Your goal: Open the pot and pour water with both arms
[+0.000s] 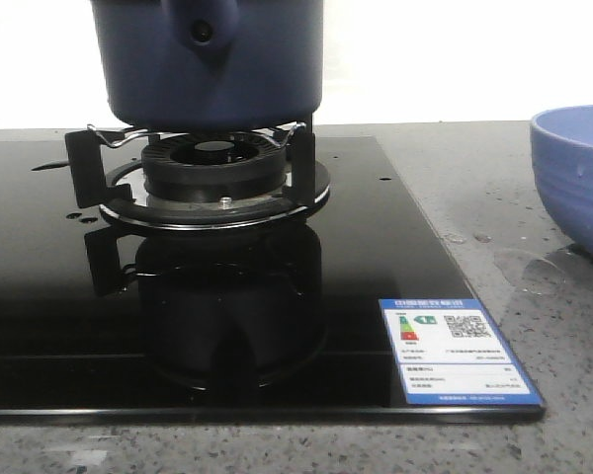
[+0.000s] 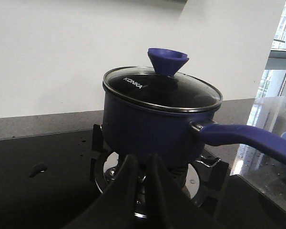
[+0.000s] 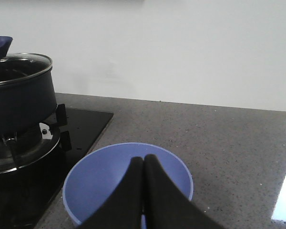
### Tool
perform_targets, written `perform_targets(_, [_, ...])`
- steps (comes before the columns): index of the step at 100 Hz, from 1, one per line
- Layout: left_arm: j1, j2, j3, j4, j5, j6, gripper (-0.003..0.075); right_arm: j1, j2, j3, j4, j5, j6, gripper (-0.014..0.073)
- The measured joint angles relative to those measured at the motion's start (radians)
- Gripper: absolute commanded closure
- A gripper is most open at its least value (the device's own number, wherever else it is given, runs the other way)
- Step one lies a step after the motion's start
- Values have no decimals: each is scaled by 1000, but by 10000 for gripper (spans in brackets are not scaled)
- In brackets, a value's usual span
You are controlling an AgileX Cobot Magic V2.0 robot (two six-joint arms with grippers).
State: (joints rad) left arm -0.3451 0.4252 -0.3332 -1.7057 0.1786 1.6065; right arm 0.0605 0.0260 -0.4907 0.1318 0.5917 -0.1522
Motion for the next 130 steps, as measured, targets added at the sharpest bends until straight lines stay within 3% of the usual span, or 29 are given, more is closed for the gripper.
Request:
perform_targets(8, [0, -22, 0, 98, -15, -21, 741, 0, 0, 0, 0, 0, 0, 657])
perform_targets(15, [0, -52, 0, 274, -22, -140, 741, 0, 0, 0, 0, 0, 0, 657])
perform_targets(20, [4, -74, 0, 479, -22, -294, 741, 0, 0, 0, 0, 0, 0, 657])
perform_targets(34, [40, -138, 19, 1099, 6, -883, 741, 0, 0, 0, 0, 0, 0, 657])
perform_targets(39, [59, -162, 41, 1270, 16, -1084, 741, 0, 0, 0, 0, 0, 0, 657])
perform_targets(48, [98, -201, 88, 1460, 27, -1267, 741, 0, 0, 0, -1, 0, 0, 657])
perform_targets(81, [240, -399, 338, 1562, 3, -1434, 741, 0, 0, 0, -1, 0, 0, 657])
perform_targets(105, [307, -429, 338, 1601, 145, -1463, 741, 0, 0, 0, -2, 0, 0, 657])
perform_targets(130, [327, -429, 338, 1607, 150, -1466, 741, 0, 0, 0, -2, 0, -2, 657])
